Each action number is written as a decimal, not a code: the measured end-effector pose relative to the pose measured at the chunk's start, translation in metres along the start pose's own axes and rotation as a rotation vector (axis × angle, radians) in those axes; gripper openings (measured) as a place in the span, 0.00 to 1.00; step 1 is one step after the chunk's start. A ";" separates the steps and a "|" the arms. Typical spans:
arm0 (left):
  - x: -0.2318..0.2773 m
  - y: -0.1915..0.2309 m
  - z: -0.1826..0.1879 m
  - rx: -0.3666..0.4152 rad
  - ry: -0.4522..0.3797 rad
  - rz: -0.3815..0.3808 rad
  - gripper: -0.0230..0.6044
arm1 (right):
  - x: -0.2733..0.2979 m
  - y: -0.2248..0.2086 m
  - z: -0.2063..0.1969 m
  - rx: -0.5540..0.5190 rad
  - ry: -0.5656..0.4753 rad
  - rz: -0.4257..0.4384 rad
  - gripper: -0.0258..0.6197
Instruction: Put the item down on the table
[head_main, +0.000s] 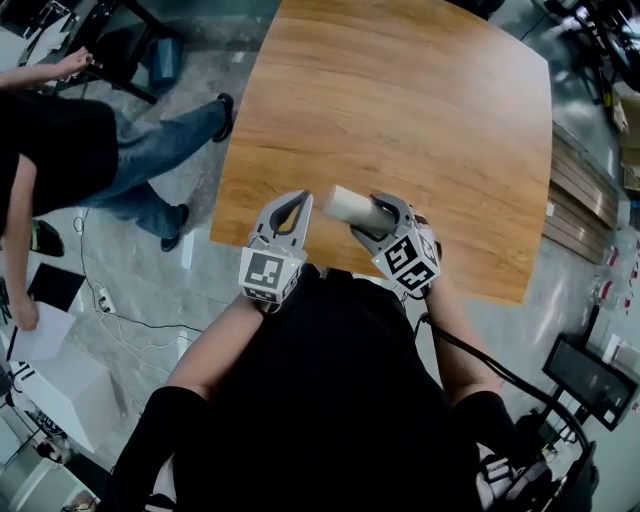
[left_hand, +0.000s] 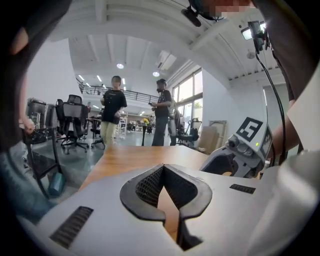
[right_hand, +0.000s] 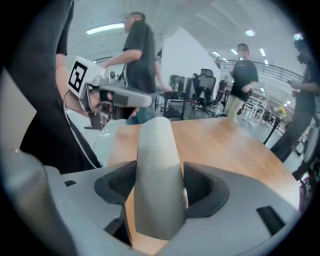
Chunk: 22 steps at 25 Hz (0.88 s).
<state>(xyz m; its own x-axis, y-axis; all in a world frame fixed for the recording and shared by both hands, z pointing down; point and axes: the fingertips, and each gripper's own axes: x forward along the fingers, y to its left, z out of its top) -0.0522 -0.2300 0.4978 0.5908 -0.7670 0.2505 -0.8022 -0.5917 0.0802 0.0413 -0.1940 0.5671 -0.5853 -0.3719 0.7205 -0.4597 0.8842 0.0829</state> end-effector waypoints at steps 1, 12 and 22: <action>0.001 0.000 0.005 0.009 -0.014 -0.006 0.04 | -0.012 -0.004 0.008 0.026 -0.034 -0.033 0.46; 0.022 -0.023 0.049 0.056 -0.117 -0.088 0.04 | -0.117 -0.029 0.088 0.117 -0.351 -0.277 0.46; 0.021 -0.026 0.069 0.067 -0.155 -0.084 0.04 | -0.126 -0.032 0.094 0.113 -0.360 -0.331 0.46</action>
<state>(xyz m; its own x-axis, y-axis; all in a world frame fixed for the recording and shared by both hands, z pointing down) -0.0128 -0.2478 0.4346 0.6657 -0.7403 0.0935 -0.7451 -0.6664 0.0290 0.0670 -0.2025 0.4092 -0.5799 -0.7187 0.3836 -0.7176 0.6736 0.1772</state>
